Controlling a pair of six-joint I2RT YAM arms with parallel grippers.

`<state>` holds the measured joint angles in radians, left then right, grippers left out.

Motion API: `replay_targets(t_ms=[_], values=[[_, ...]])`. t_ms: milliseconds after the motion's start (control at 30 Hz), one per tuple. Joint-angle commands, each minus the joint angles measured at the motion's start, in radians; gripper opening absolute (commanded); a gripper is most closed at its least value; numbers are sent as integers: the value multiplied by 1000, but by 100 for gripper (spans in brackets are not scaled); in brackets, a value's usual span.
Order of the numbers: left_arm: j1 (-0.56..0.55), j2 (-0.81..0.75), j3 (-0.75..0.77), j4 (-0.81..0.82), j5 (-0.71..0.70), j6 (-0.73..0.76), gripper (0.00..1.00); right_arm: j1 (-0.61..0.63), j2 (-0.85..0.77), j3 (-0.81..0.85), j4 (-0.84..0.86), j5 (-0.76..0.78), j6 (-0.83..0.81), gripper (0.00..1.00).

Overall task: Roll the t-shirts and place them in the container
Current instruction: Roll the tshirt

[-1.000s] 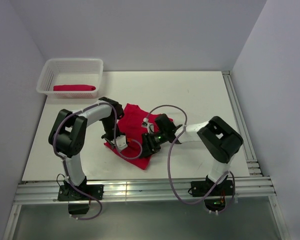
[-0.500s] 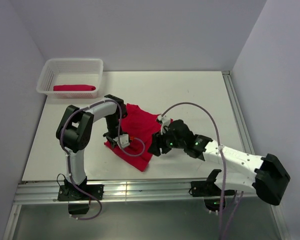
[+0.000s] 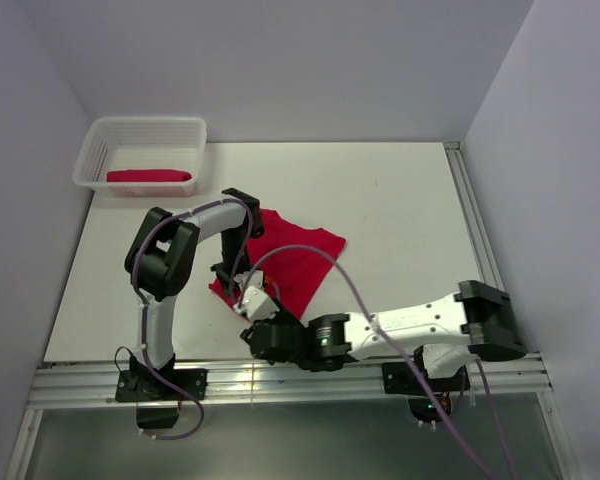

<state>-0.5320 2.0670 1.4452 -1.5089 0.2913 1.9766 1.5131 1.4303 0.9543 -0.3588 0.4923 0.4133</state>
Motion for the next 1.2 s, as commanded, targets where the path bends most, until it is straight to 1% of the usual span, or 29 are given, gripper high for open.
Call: replay_targets(t_ms=[0,33,67,133,233,400,467,533,567,600,700,833,967,1067,1167], values=[[0,65,-23,136,-95,99,0,50,131,144,-83,178,-47,62],[0,65,-25,136,-95,99,0,55,204,197,-100,189,-53,63],[0,62,-25,136,-90,99,0,58,240,222,-117,199,-56,64],[-2,62,-25,136,-89,99,0,56,336,291,-166,230,-71,69],[-2,62,-25,136,-92,99,0,50,430,372,-227,250,-94,72],[-2,65,-22,136,-96,103,0,32,541,478,-296,290,-131,73],[-5,67,-20,136,-96,105,0,27,591,514,-321,292,-139,76],[-3,67,-19,136,-99,108,0,22,636,567,-331,308,-139,76],[-3,67,-20,136,-101,110,0,21,653,583,-350,318,-134,79],[-3,65,-20,136,-98,110,0,19,689,621,-364,340,-127,79],[-6,64,-26,136,-106,114,0,4,755,665,-393,396,-114,79],[-6,65,-23,136,-106,111,0,1,792,684,-399,474,-96,79],[-8,65,-23,136,-106,108,0,-5,789,660,-385,476,-103,80],[-8,64,-25,134,-106,111,0,-5,806,675,-405,500,-91,81],[-8,62,-26,134,-106,111,0,-2,814,676,-384,500,-102,81]])
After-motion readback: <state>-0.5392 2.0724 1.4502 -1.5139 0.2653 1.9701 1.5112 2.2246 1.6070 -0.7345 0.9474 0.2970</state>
